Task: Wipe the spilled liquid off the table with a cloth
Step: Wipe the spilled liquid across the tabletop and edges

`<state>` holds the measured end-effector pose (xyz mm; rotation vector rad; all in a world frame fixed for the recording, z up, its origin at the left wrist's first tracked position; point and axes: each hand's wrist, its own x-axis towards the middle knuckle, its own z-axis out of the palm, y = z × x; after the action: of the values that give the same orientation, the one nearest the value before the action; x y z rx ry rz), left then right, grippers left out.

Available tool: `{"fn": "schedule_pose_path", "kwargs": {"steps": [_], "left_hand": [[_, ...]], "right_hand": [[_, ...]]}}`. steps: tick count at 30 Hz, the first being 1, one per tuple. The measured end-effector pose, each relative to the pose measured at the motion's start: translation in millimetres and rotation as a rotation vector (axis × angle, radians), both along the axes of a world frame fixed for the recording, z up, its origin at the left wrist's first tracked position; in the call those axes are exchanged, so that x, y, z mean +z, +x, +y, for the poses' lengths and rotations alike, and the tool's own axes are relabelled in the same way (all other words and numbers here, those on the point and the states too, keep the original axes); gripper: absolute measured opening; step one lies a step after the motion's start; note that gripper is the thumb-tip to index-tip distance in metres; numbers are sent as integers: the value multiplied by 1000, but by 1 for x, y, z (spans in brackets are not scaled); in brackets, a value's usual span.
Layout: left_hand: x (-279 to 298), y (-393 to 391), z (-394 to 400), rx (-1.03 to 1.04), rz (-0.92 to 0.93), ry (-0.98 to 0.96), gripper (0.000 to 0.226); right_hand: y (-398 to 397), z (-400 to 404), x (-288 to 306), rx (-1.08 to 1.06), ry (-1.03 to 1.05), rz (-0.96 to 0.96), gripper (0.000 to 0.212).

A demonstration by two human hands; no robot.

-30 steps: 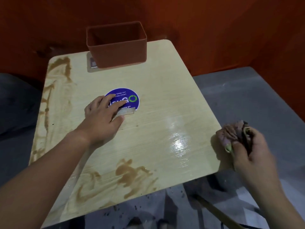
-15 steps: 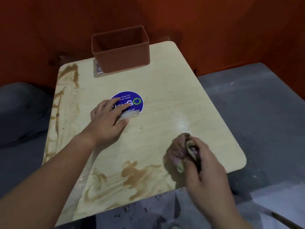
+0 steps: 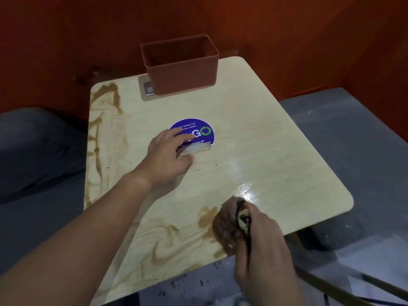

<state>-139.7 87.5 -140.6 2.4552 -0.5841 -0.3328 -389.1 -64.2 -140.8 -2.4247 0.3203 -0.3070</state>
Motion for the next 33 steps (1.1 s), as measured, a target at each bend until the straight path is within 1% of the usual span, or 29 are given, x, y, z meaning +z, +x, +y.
{"fn": "schedule_pose_path", "kwargs": {"steps": [2,4,5,7,8,10,12,14,16,18,20,23,25,27,31,33], "left_hand": [[6,-4,16,-25,-4,-163,48],[12,-10,42,22,-35,-258,43],[15,-12,59,60,-67,-266,41],[17,-14,95,153,-135,-201,41],[15,-15,117,215,-150,-127,43],[12,-15,153,337,-139,24,53],[2,-16,178,430,-69,59,57],[-10,-17,193,495,2,11,48],[-21,-18,199,530,53,-68,47],[-28,-16,199,555,106,-166,47],[-33,-14,197,593,156,-250,47],[-38,-13,197,647,292,-410,55],[-39,-14,200,661,384,-492,59],[-41,-12,202,662,430,-513,60],[-44,-11,202,659,467,-534,62],[-44,-11,203,649,485,-544,63]], "right_hand": [[-2,38,2,75,74,-36,52],[1,47,6,28,202,-51,51],[2,41,7,-32,249,-60,51],[5,13,8,-161,228,-63,55],[6,-2,7,-225,175,-46,55],[8,-27,5,-348,72,16,50],[8,-31,1,-408,11,84,47],[8,-13,-2,-364,-39,77,48],[6,16,-5,-288,-51,38,47],[5,45,-8,-233,-27,30,45],[4,75,-10,-192,19,26,50],[4,105,-7,-120,122,3,56],[8,98,1,-157,207,-34,51],[16,73,8,-241,262,-47,48],[38,30,8,-371,117,14,47],[42,38,6,-350,39,38,48]]}}
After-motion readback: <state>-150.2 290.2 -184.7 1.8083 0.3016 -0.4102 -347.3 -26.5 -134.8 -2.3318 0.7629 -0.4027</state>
